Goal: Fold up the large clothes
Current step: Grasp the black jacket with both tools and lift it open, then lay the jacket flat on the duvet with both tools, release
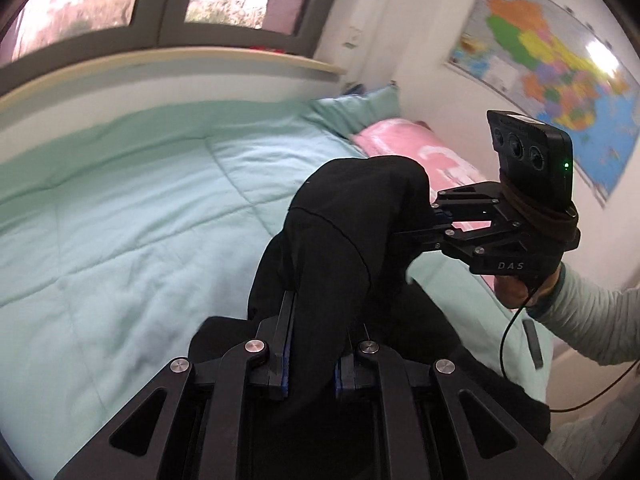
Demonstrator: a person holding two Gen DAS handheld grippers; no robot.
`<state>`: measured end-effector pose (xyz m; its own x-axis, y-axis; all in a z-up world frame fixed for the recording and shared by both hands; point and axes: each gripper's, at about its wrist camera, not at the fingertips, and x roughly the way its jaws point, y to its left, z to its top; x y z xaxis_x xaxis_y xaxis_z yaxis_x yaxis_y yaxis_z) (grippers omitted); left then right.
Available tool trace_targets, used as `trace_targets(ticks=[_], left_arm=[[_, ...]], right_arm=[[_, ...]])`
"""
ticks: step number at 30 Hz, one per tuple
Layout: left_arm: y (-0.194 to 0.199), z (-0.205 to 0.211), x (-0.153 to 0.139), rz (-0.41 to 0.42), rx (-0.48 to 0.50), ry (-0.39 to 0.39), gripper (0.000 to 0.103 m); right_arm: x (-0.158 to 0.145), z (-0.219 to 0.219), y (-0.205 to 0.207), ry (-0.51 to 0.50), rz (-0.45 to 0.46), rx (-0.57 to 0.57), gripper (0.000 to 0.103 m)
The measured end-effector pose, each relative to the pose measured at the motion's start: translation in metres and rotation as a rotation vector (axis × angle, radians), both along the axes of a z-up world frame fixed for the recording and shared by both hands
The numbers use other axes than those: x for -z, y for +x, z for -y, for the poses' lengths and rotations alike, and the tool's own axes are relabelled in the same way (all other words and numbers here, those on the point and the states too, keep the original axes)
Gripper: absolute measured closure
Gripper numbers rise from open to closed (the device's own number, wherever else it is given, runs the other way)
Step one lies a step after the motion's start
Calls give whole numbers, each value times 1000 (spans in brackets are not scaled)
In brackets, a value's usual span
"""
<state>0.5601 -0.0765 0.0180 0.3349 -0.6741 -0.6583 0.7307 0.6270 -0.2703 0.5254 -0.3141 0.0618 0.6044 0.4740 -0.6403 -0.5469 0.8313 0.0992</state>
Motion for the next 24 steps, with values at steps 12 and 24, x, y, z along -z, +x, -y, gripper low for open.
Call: trace_targets(ticks=[12, 24], left_arm=[[-171, -7, 97, -16, -68, 165, 84], [-215, -39, 116, -148, -147, 145, 69]], right_arm=[[106, -27, -153, -156, -64, 63, 84], [125, 14, -206, -185, -224, 124, 76]])
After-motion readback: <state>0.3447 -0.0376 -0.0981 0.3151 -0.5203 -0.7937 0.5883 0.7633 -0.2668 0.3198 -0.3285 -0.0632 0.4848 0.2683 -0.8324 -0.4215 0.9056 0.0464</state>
